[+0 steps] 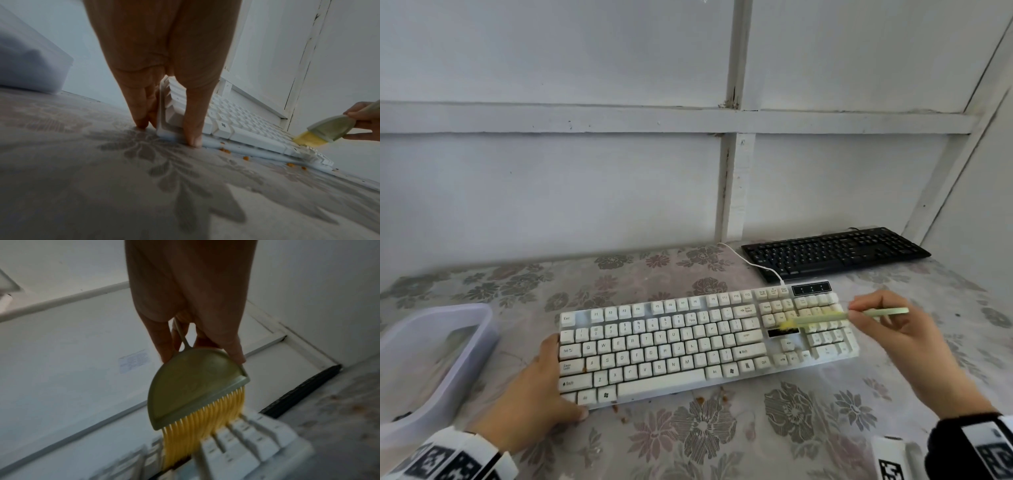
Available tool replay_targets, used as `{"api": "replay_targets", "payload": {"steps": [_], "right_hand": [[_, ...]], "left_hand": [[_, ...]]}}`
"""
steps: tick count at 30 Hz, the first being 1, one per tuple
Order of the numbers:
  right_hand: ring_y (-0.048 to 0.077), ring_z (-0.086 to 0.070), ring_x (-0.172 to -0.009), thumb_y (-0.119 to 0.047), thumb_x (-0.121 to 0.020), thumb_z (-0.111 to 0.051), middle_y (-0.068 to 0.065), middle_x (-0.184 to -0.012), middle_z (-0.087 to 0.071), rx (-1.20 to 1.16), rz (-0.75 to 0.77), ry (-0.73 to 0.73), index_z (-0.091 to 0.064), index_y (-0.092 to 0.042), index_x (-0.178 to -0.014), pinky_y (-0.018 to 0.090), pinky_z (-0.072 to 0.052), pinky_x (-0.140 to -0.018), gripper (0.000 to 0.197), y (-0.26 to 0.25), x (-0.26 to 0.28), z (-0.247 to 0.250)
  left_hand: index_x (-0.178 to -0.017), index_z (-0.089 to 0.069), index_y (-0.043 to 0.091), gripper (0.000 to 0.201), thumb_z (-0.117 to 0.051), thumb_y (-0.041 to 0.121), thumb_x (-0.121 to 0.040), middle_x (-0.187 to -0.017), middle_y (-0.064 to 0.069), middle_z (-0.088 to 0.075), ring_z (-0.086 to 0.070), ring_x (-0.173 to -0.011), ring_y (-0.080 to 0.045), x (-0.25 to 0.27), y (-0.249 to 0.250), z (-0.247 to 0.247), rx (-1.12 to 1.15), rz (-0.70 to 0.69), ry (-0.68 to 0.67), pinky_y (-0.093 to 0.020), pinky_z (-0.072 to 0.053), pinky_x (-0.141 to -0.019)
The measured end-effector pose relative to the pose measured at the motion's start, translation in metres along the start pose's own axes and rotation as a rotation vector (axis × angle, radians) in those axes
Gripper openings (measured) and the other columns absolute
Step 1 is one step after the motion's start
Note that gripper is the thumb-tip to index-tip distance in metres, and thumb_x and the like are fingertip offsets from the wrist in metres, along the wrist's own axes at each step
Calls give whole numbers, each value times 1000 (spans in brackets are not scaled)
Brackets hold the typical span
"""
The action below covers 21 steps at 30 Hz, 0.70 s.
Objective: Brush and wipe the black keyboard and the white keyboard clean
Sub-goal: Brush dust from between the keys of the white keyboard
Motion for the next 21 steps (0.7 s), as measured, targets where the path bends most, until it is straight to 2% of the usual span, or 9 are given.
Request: {"api": "replay_targets", "payload": {"steps": [3, 6, 7, 8, 10, 13, 16, 18, 21], "right_hand": [[3, -55, -73, -8, -83, -66, -2, -85, -63, 188, 3, 126, -63, -29, -76, 8, -40, -62, 23, 8, -11, 26], [19, -55, -84, -7, -84, -65, 1, -90, -59, 360, -2, 253, -59, -32, -74, 11, -41, -65, 28, 2, -10, 40], [26, -54, -90, -5, -83, -65, 3, -91, -58, 428, 12, 290, -59, -29, -72, 15, -42, -71, 27, -5, -7, 41], [31, -53, -94, -4, -83, -64, 3, -90, -57, 501, 39, 324, -59, -26, -71, 25, -44, -78, 26, -16, -2, 38], [33, -53, -93, -4, -83, -63, 1, -86, -56, 537, 119, 366, -61, -20, -79, 41, -45, -77, 17, -44, 11, 26], [11, -55, -76, -12, -84, -65, -12, -81, -57, 335, 136, 196, -61, -25, -80, 24, -41, -64, 14, -78, 30, -29], [-4, -55, -88, -16, -81, -68, -17, -87, -61, 175, 150, -49, -61, -31, -77, 4, -38, -70, 17, -102, 52, -105], [-5, -54, -93, -18, -82, -69, -18, -86, -62, 96, 146, -174, -60, -35, -76, 2, -35, -76, 20, -111, 65, -150], [0, -52, -97, -29, -83, -67, -20, -97, -58, 81, 166, -291, -57, -35, -73, 11, -38, -82, 15, -121, 83, -207]], "left_hand": [[-132, -20, 29, 105, -85, 24, -49, -121, 12, -46, -52, -104, -7, 0, 1, 0, -37, 5, 7, -20, -44, -78], [-134, -20, 25, 105, -85, 21, -52, -120, 12, -43, -50, -105, -8, -1, 2, 1, -56, -3, 15, -19, -43, -79], [-135, -20, 25, 106, -85, 21, -51, -121, 12, -42, -50, -106, -9, -1, 2, 0, -55, 2, 13, -22, -44, -83], [-135, -20, 25, 106, -85, 22, -51, -122, 12, -42, -50, -107, -9, -1, 2, 1, -52, 7, 13, -26, -46, -88], [-135, -20, 26, 107, -84, 23, -49, -124, 12, -43, -50, -109, -9, 0, 3, 1, -38, -2, 14, -30, -46, -93], [-133, -21, 27, 103, -84, 22, -51, -119, 14, -42, -49, -108, -8, 0, 6, 1, -18, -18, 17, -25, -44, -91], [-131, -22, 28, 104, -84, 26, -47, -119, 14, -43, -50, -110, -9, 0, 5, 1, -9, -27, 19, -28, -46, -92], [-132, -23, 27, 104, -84, 26, -47, -119, 13, -44, -50, -110, -10, -1, 4, 2, -15, -31, 26, -31, -47, -94], [-131, -24, 23, 102, -85, 27, -49, -116, 8, -48, -53, -108, -13, -4, -1, 3, -24, -12, 48, -33, -48, -94]]}}
Point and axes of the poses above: each hand's wrist, its own x-axis away from the middle knuckle, its own z-axis out of the back of the hand, y = z × x, the point moved 9 cm from there along -x, towards the middle knuckle
